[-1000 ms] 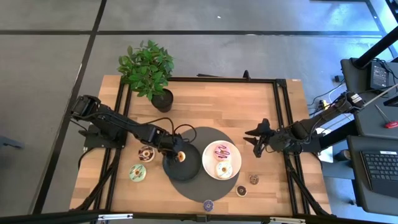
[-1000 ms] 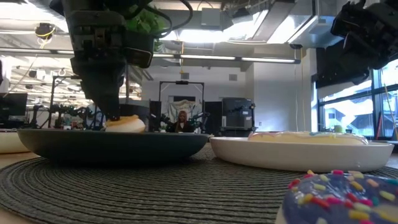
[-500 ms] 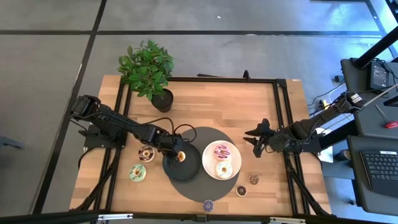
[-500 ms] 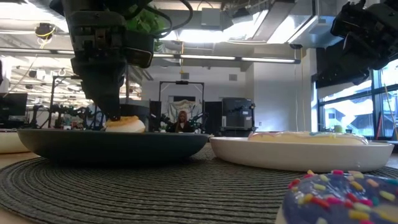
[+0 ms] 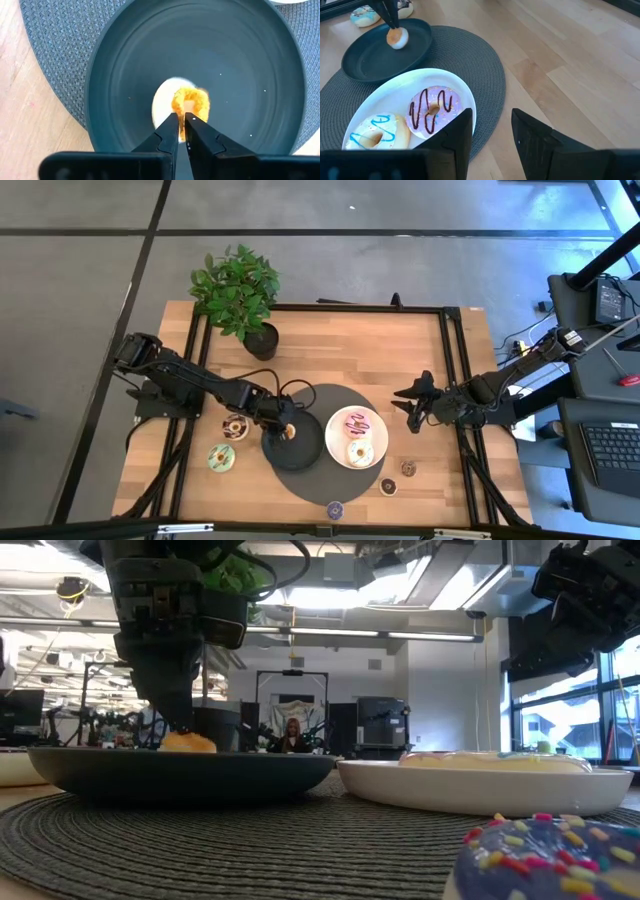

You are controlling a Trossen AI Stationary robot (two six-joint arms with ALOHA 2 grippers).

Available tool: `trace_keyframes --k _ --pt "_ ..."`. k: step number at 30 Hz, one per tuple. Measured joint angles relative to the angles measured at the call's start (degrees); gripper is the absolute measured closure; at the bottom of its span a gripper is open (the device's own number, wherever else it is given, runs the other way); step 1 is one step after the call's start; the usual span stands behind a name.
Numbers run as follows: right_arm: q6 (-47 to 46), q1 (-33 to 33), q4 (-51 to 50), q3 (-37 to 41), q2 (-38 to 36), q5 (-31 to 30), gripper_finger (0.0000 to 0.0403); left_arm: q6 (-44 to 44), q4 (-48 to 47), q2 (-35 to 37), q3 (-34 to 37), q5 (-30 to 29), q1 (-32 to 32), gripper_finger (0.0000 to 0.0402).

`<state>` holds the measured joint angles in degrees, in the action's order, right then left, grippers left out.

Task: Pick & Place donuts
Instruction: Put the small orange donut onto the black plate, then put the large black donut onto the white plate

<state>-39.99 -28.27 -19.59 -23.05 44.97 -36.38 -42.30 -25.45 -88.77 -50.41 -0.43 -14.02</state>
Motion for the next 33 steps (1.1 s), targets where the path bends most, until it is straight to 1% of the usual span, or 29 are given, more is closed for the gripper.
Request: trace_keyframes --k 9,13,16,19,22,26,29,33 --pt "0.0 0.0 0.02 0.0 0.0 0.0 0.0263 0.47 -0.08 0.03 0.0 0.0 0.12 0.0348" --pt "0.0 -0.01 0.02 0.0 0.0 0.0 0.0263 1.99 -2.9 1.9 0.0 -0.77 0.99 0.0342" --pt "-0.25 0.0 0.04 0.0 0.0 0.0 0.0263 0.44 -7.64 4.34 0.0 -1.71 1.2 0.0338" --pt "-0.32 0.0 0.04 0.0 0.0 0.05 0.0263 -1.62 -14.48 6.61 0.0 -3.1 0.79 0.0337" --pt "-0.37 -0.01 0.04 0.0 0.0 0.32 0.0263 -5.24 -22.6 7.96 0.0 -5.93 -0.22 0.0338" --pt "-0.39 0.0 0.04 0.0 0.0 0.37 0.0263 -11.66 -31.83 8.28 0.0 -6.21 -1.67 0.0329" --pt "-0.47 0.0 0.06 0.0 0.0 0.44 0.0263 -14.38 -35.6 8.28 0.0 -5.84 -3.24 0.0317" --pt "-1.65 -0.02 0.05 0.0 0.0 0.46 0.0263 -16.08 -37.12 8.28 0.0 -5.77 -5.35 0.0292"
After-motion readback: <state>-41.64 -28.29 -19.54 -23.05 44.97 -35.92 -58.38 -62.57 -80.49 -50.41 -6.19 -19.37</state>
